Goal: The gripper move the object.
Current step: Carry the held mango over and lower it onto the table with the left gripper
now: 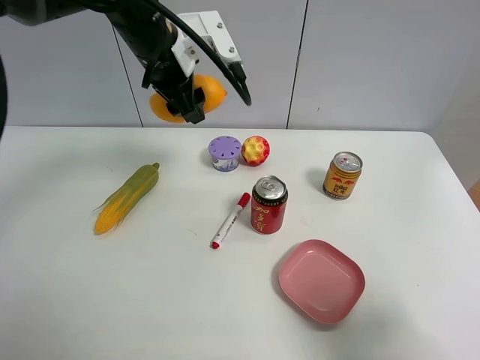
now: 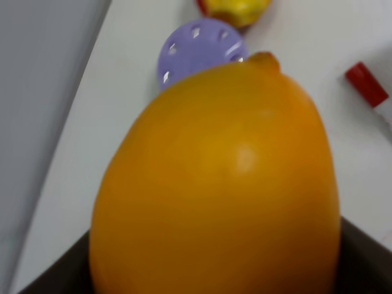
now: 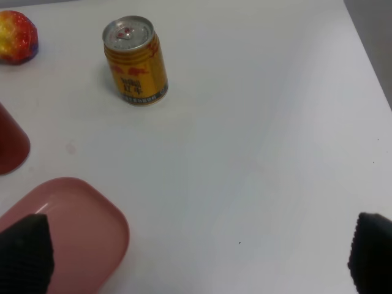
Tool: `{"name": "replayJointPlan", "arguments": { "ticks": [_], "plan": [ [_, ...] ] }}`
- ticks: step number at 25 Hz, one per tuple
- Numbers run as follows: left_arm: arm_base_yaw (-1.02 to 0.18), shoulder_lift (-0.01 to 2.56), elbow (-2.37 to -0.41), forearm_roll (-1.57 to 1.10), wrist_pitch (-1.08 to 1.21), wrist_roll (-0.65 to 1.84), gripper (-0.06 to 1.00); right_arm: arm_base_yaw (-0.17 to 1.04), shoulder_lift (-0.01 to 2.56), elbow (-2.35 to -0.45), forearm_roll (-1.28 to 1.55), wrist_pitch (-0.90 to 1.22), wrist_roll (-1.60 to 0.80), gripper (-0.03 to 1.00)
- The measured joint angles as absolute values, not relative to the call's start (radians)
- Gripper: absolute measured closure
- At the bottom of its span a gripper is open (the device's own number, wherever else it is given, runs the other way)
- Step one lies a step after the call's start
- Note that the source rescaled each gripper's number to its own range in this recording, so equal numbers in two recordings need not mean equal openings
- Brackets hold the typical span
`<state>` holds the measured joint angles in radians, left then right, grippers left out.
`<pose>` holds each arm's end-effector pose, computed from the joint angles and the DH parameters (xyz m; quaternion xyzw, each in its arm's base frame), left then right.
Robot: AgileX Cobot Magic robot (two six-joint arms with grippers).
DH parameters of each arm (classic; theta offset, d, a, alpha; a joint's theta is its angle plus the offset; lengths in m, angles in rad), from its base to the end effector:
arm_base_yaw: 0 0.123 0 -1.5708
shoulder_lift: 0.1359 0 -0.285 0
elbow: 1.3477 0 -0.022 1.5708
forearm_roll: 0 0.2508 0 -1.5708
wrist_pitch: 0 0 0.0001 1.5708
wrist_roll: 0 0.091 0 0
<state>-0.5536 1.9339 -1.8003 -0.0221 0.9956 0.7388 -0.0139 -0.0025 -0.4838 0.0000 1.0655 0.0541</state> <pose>0.3681 -0.2295 0.3050 0.5785 0.7726 0.0137 0.2612 -0.0036 0.0000 0.2724 0.0292 0.8575 0.0103 0.5135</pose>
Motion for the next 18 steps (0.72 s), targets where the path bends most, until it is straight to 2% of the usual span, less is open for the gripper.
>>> {"name": "replayJointPlan", "arguments": {
  "ticks": [5,18],
  "plan": [
    [-0.600,2.010,-1.865,-0.113,0.973,0.886,0.92,-0.014,-0.003,-0.484,0.000,1.066,0.054,-0.03],
    [-0.775,2.131,-2.112,-0.130,0.973,0.904,0.92,-0.014,-0.003,-0.484,0.000,1.066,0.054,-0.03]
  ]
}}
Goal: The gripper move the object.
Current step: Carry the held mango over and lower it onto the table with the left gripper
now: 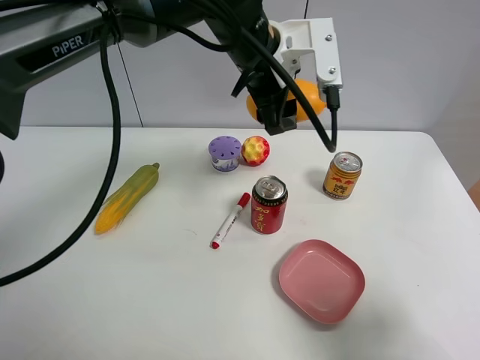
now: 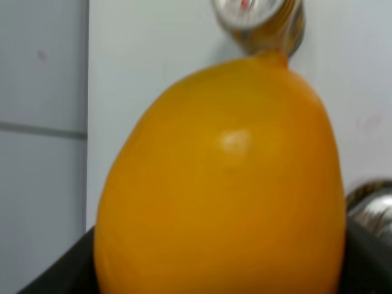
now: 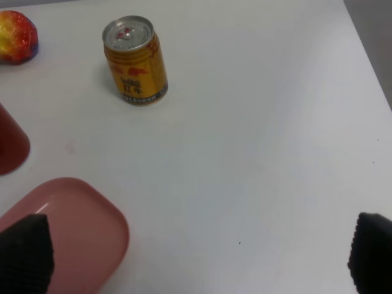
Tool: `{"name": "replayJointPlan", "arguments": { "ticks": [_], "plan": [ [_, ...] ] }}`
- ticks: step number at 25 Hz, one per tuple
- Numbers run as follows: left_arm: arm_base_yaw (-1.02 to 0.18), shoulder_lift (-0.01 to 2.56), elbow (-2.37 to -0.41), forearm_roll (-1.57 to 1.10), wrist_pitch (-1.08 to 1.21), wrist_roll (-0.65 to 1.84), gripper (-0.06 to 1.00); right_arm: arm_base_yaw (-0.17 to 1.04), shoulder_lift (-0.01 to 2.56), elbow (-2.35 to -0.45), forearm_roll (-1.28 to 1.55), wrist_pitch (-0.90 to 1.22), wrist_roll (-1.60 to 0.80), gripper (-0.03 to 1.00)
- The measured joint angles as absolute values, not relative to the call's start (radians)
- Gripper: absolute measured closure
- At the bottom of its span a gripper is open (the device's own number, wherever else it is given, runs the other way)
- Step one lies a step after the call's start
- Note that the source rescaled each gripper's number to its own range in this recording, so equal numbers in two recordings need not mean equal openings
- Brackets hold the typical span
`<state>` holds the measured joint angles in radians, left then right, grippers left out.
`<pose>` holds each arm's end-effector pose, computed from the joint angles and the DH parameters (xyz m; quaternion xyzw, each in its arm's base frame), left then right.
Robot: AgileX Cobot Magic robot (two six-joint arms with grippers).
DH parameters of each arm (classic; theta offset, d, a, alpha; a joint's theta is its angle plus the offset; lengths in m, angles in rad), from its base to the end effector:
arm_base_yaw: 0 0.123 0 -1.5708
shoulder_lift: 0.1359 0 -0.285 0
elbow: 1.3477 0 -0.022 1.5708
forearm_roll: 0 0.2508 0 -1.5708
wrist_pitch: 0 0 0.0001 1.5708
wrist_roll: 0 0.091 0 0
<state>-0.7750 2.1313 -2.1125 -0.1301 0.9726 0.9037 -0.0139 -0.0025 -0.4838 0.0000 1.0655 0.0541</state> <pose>0.3416 -0.3482 0.3098 0.6904 0.6425 -0.0416 0.3298 -0.0036 0.0000 0.2724 0.0292 0.8575 0.0103 0.5135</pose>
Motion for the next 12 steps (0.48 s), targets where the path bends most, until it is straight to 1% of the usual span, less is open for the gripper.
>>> {"name": "replayJointPlan", "arguments": {
  "ticks": [4,7,9,12],
  "plan": [
    [-0.833,2.157,-2.147,-0.158,0.973,0.886,0.92,-0.014,-0.003,-0.484,0.000,1.066,0.054,-0.03],
    [-0.867,2.165,-2.150,-0.236,0.959,0.807,0.92,-0.014,-0.003,-0.484,0.000,1.066,0.054,-0.03],
    [-0.880,2.169,-2.150,-0.300,0.939,0.695,0.92,-0.014,-0.003,-0.484,0.000,1.066,0.054,-0.03],
    [-0.890,2.178,-2.153,-0.364,0.901,0.421,0.92,-0.014,-0.003,-0.484,0.000,1.066,0.054,-0.03]
  ]
}}
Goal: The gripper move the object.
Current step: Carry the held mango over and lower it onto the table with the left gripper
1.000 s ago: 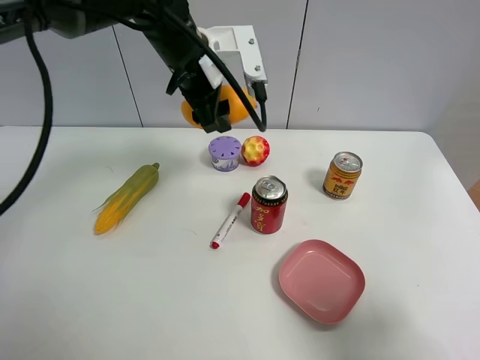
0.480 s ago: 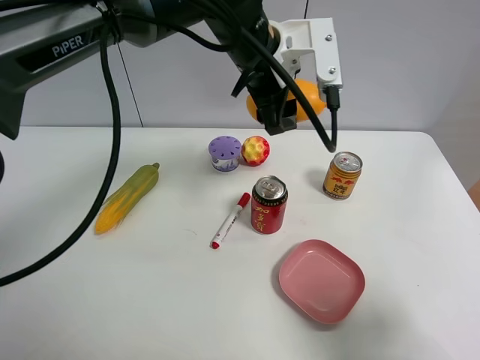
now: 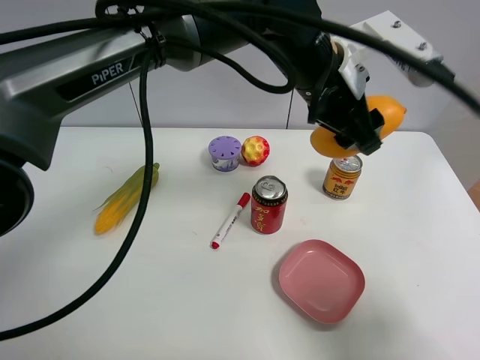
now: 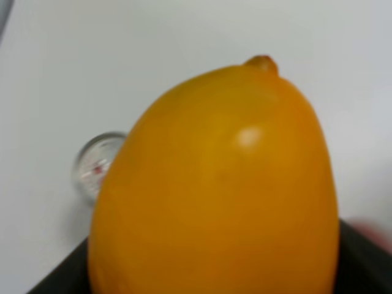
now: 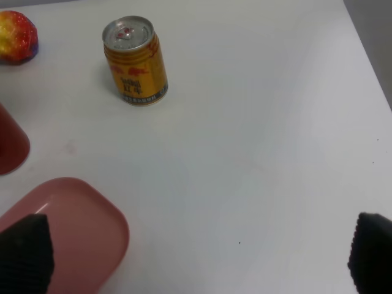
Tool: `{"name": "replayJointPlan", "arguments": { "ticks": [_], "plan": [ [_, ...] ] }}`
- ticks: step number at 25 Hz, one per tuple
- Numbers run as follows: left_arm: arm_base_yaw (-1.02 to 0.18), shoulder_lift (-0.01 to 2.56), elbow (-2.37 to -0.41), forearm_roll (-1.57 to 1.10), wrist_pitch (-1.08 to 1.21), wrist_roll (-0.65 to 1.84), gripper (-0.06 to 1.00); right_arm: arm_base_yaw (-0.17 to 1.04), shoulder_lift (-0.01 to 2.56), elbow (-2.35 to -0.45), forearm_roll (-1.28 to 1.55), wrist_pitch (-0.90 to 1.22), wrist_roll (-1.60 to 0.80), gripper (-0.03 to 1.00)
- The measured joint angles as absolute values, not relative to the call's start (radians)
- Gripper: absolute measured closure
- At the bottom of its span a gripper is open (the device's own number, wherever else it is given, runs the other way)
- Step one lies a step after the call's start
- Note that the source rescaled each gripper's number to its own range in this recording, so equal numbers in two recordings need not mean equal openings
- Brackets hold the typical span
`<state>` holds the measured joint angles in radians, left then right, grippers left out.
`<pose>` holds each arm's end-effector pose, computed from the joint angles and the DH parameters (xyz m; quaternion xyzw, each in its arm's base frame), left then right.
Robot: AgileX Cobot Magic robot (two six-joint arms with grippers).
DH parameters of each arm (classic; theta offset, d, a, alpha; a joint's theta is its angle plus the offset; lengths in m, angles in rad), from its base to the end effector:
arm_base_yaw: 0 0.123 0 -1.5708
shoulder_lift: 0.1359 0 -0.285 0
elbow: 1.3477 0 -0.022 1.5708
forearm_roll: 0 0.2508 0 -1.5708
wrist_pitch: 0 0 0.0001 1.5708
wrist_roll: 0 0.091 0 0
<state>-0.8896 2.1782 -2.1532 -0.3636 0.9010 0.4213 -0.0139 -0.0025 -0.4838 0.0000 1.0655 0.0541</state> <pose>0.2966 -0.4062 0.3073 0.5169 0.7610 -0.2495 0.3023 -0.0036 0.0000 0.2724 0.0292 0.8575 0.0103 0.5135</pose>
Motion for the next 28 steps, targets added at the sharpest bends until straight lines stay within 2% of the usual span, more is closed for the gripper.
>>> {"name": "replayJointPlan", "arguments": {
  "ticks": [3,7,13,19,28],
  "plan": [
    [-0.890,2.200,-2.154,-0.374,0.867,0.094,0.92,-0.014,-0.003,-0.484,0.000,1.066,0.054,-0.03],
    [-0.895,2.247,-2.154,-0.374,0.818,-0.220,0.92,-0.014,-0.003,-0.484,0.000,1.066,0.054,-0.03],
    [-0.947,2.318,-2.154,-0.367,0.695,-0.369,0.92,-0.014,-0.003,-0.484,0.000,1.066,0.054,-0.03],
    [-1.003,2.399,-2.154,-0.331,0.685,-0.300,0.92,-0.014,-0.003,-0.484,0.000,1.066,0.054,-0.03],
    [-1.020,2.435,-2.154,-0.163,0.674,0.287,0.92,-0.014,-0.003,-0.484,0.005,1.066,0.054,-0.03]
  ]
}}
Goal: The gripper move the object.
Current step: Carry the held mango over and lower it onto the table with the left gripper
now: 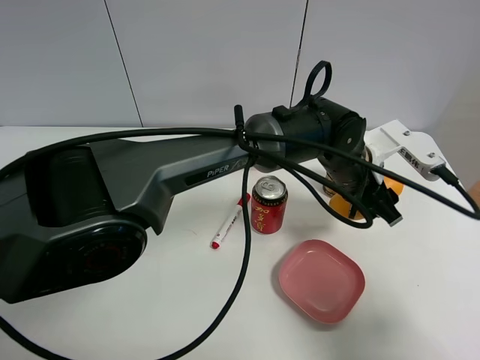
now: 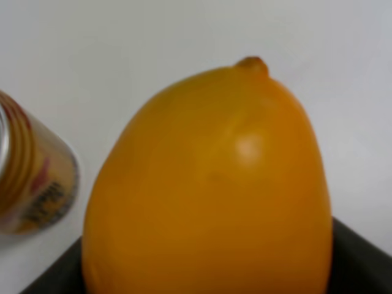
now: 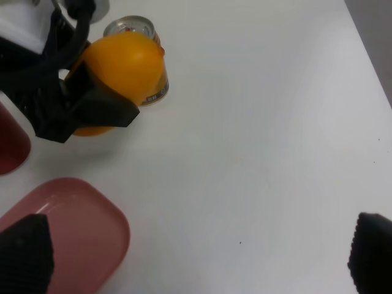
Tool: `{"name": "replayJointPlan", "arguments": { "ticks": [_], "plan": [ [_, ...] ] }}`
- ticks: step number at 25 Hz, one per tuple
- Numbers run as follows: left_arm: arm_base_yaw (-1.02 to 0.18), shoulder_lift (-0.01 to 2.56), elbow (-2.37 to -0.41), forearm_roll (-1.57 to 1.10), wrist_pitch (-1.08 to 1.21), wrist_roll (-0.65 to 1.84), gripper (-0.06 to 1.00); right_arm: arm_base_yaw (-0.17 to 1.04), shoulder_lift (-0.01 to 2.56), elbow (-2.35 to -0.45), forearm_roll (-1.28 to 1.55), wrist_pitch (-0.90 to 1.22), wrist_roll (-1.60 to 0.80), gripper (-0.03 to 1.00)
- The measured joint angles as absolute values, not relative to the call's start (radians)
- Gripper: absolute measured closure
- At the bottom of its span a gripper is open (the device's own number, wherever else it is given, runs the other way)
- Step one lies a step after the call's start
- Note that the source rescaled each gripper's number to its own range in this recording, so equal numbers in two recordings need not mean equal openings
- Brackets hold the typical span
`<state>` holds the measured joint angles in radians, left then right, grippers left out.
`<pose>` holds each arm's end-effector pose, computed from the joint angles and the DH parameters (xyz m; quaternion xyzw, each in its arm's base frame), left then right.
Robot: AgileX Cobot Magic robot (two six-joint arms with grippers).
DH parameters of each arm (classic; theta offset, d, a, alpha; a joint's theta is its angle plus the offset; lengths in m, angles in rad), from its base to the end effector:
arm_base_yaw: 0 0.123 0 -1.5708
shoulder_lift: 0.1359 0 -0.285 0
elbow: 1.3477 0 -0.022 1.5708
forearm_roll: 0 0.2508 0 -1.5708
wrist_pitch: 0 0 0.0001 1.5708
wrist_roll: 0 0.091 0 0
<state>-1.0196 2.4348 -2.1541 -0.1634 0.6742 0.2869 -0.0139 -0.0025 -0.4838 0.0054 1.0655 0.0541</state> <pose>0.2797 -0.4726 0.1816 0.5351 0.7688 -0.1881 0.2954 -0.0036 0.0005 0.2724 0.0291 0.8575 0.0130 0.5135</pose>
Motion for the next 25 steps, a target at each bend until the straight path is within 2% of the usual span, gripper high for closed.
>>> {"name": "replayJointPlan", "arguments": {
  "ticks": [6,15,25],
  "plan": [
    [-1.020,2.457,-2.154,-0.155,0.640,0.517,0.92,-0.014,-0.003,-0.484,0.006,1.066,0.054,-0.03],
    [-1.020,2.529,-2.154,-0.049,0.742,0.535,0.92,-0.014,-0.003,-0.484,0.006,1.066,0.054,-0.03],
    [-1.020,2.534,-2.154,-0.017,0.688,0.536,0.92,-0.014,-0.003,-0.484,0.006,1.066,0.054,-0.03]
  ]
}}
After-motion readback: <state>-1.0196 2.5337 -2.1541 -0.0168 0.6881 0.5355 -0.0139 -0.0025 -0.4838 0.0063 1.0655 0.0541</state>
